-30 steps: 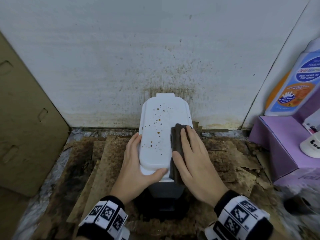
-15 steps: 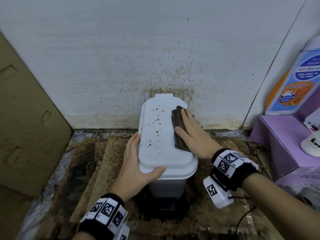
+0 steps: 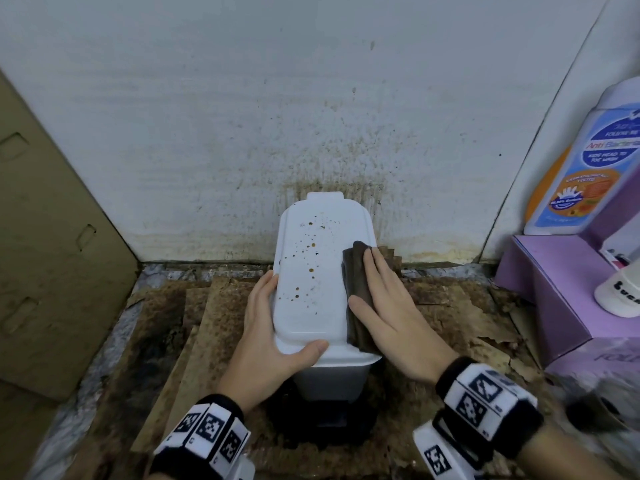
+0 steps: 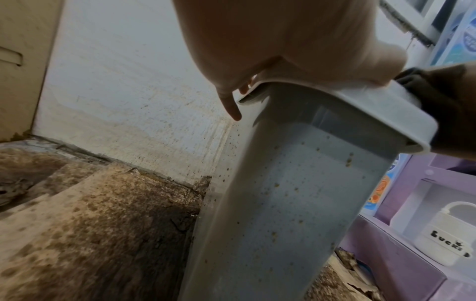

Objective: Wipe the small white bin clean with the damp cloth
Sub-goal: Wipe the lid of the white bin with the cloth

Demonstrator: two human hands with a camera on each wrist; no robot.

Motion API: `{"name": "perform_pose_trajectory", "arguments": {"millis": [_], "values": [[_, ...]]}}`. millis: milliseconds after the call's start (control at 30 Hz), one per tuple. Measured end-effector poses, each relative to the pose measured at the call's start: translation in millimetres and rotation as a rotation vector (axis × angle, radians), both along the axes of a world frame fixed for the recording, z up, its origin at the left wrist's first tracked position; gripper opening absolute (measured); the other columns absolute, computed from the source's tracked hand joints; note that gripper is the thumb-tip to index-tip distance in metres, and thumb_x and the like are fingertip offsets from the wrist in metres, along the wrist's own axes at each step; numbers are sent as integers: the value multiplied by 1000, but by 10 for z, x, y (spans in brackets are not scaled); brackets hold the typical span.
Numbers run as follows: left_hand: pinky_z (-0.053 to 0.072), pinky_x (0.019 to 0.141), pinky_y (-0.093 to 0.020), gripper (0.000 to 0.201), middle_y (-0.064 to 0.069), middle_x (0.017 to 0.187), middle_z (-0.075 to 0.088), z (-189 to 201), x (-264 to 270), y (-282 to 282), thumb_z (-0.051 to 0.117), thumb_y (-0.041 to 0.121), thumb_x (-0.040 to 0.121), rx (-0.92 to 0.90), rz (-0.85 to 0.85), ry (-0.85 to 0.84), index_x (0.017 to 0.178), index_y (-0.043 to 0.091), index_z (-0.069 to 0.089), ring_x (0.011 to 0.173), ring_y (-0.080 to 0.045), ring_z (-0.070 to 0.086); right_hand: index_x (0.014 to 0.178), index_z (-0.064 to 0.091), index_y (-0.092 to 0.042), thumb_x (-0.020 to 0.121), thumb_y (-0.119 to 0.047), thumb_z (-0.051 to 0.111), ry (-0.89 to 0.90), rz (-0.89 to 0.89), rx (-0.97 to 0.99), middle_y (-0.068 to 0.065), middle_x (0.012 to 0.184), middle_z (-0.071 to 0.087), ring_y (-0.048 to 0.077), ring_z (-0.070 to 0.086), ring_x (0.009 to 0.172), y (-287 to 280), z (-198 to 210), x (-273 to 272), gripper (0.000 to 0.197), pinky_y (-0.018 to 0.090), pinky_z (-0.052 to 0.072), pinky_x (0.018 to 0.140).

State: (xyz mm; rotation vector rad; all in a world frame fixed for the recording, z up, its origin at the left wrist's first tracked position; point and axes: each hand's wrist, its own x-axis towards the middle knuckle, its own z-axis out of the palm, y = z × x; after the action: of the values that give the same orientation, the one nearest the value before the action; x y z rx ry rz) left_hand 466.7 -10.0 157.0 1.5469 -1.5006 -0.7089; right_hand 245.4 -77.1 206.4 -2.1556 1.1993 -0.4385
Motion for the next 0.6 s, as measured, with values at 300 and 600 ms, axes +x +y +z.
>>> {"name": "perform_pose_trajectory", "arguments": {"millis": [300,600], "values": [[21,120,-33,114,28,161,9,2,14,-12,77,68,64,1,1,22,155,37,17,150,7,9,155,-20,-31,105,-55,25,49,45,1,-15,161,-29,-3,-28,145,-339,16,56,72,36,-15,123],[22,120,-36,114,31,160,7,22,10,-6,77,69,64,-1,-5,36,155,41,16,150,8,8,157,-17,-22,104,-56,22,244,65,-15,1,166,-21,19,-10,154,-1122,114,195,74,44,-7,124]]}}
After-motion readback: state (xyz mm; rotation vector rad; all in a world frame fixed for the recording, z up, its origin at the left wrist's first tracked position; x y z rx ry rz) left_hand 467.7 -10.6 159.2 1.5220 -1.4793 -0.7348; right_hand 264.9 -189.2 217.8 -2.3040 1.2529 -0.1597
